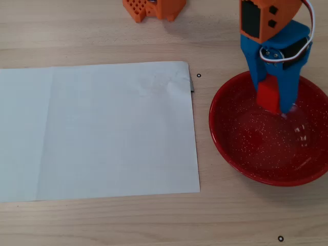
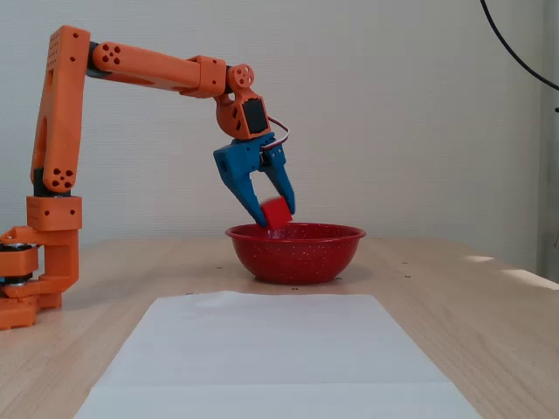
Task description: Grasp the red cube and put it in the red bowl
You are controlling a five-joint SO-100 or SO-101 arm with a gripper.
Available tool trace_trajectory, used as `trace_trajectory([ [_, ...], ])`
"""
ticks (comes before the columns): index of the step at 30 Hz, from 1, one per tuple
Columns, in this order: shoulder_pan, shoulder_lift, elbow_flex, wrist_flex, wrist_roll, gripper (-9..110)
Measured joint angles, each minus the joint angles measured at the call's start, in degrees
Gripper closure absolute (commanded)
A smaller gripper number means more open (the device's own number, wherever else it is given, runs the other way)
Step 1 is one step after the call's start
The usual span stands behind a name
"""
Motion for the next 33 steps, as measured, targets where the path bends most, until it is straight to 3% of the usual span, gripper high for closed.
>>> trace_trajectory([
  [5, 0.09, 0.00, -0.09, 0.44, 0.09, 64],
  [8, 0.00, 0.00, -0.18, 2.90, 0.09, 68],
  [19, 0.00, 0.09, -14.77, 20.39, -0.97, 101],
  [33, -9.93, 11.69, -27.07, 35.51, -1.58, 101],
])
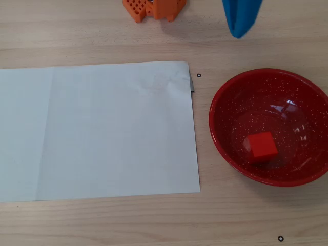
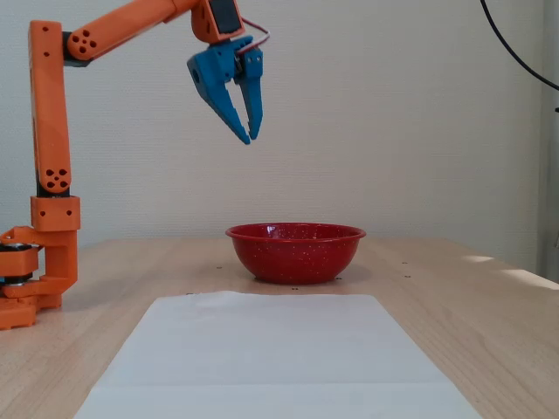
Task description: Grasp the red cube and put it in the red bowl
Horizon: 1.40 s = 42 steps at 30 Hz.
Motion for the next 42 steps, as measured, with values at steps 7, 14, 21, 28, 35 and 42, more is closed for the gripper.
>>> trace_trajectory([
  [7, -7.29, 12.04, 5.01, 0.26, 0.09, 101],
  [14, -13.62, 29.36, 25.84, -7.21, 0.09, 101],
  [21, -18.02, 48.69, 53.61, -29.97, -0.18, 101],
  [28, -19.34, 62.75, 84.20, -57.22, 0.00, 101],
  [35, -20.30, 71.89, 104.59, -74.09, 1.32, 101],
  [42, -20.30, 79.89, 121.11, -87.54, 3.60, 101],
])
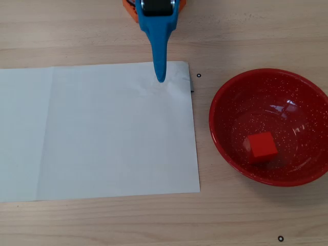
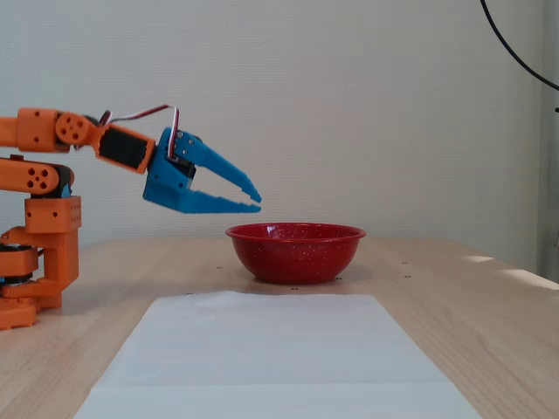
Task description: Grasp the red cube and put it in the red bowl
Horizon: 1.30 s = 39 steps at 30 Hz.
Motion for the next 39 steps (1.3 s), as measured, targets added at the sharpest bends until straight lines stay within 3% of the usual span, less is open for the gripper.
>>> trace_trajectory([
  [8, 0.00, 8.44, 5.36, -3.60, 1.05, 101],
  [16, 0.00, 12.30, 5.45, 14.33, -5.80, 101],
  [30, 0.00, 12.30, 5.62, 37.44, -7.47, 101],
  [39, 0.00, 12.39, 5.62, 38.32, -7.73, 101],
])
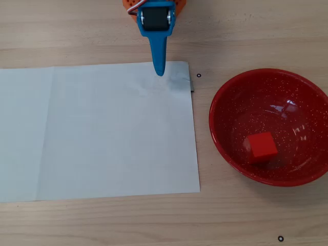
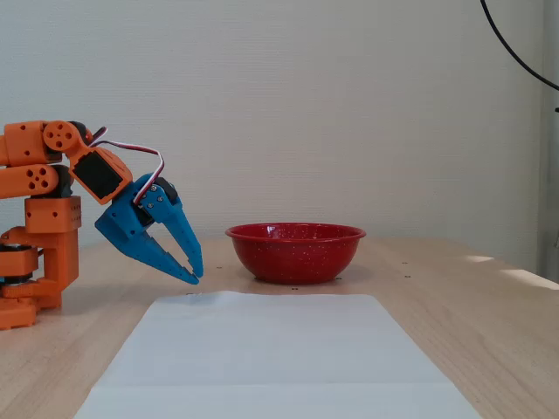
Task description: Grasp the red cube and put it in the red bowl
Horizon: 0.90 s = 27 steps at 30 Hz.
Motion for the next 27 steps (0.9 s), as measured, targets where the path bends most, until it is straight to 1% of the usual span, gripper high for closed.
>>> trace_trajectory([
  [8, -0.09, 0.00, 0.00, 0.00, -0.53, 101],
  [11, -1.85, 0.00, 0.00, 0.00, -0.62, 101],
  [27, -1.32, 0.00, 0.00, 0.00, -0.62, 101],
])
